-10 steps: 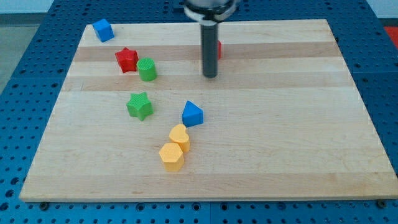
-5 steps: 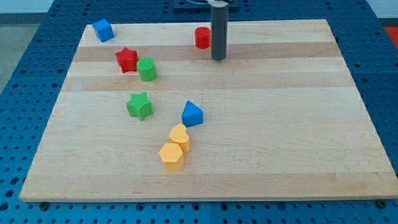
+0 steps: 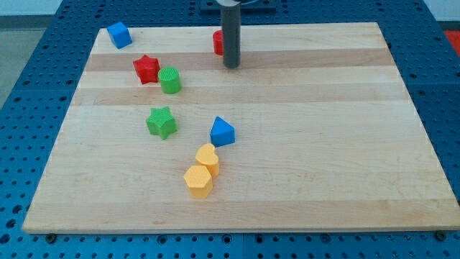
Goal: Move the red circle at the top center of the board
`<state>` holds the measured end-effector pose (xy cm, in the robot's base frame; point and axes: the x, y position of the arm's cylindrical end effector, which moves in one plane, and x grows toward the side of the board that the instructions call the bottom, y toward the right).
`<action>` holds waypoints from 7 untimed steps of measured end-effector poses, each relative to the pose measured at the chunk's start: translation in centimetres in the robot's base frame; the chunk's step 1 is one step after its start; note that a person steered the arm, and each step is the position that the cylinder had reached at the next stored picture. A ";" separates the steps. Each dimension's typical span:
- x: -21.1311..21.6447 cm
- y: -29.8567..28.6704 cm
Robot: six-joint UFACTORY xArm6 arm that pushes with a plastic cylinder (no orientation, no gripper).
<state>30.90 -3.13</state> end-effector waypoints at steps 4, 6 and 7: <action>-5.3 0.8; -4.4 -2.0; -4.4 -2.1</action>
